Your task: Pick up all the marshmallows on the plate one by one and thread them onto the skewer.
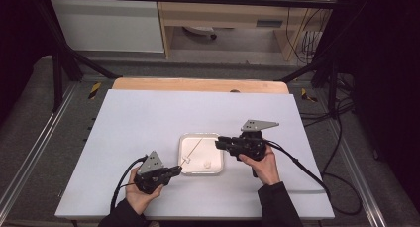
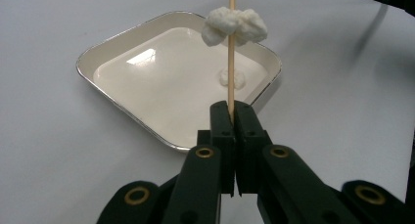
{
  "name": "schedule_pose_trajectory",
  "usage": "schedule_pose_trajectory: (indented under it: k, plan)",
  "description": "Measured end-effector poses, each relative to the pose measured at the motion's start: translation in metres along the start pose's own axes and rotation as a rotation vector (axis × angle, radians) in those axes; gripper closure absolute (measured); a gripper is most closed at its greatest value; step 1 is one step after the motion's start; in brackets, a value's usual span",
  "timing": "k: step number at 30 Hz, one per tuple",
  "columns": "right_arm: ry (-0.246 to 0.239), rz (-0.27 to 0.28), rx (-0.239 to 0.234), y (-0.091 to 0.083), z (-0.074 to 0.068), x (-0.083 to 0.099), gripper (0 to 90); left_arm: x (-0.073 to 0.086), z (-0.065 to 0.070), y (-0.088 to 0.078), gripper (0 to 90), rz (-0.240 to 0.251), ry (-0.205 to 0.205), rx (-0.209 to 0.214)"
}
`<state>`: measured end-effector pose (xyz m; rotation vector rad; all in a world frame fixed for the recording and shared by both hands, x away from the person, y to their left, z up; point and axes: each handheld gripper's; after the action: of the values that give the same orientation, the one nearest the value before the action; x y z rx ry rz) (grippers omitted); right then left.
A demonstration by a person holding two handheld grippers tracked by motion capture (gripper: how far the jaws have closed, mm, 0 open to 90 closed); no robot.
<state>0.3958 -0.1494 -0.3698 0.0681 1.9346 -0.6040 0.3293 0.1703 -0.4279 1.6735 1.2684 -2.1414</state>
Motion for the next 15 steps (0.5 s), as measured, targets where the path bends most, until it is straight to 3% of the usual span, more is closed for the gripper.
schedule_pose_trajectory:
  k: [15]
  plan:
    - [0.043, 0.082, -0.06, -0.001, -0.003, -0.021, 74.4, -0.001, 0.001, -0.001, 88.5, 0.005, 0.005, 0.004]
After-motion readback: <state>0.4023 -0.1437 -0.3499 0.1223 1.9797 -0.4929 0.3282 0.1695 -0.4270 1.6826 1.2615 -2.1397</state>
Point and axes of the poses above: each handheld gripper's, and its own axes: y roughly forward along the jaws, x roughly out of its underside, z roughly to its right, and after that the axes turned 7 degrees about -x, right-handed
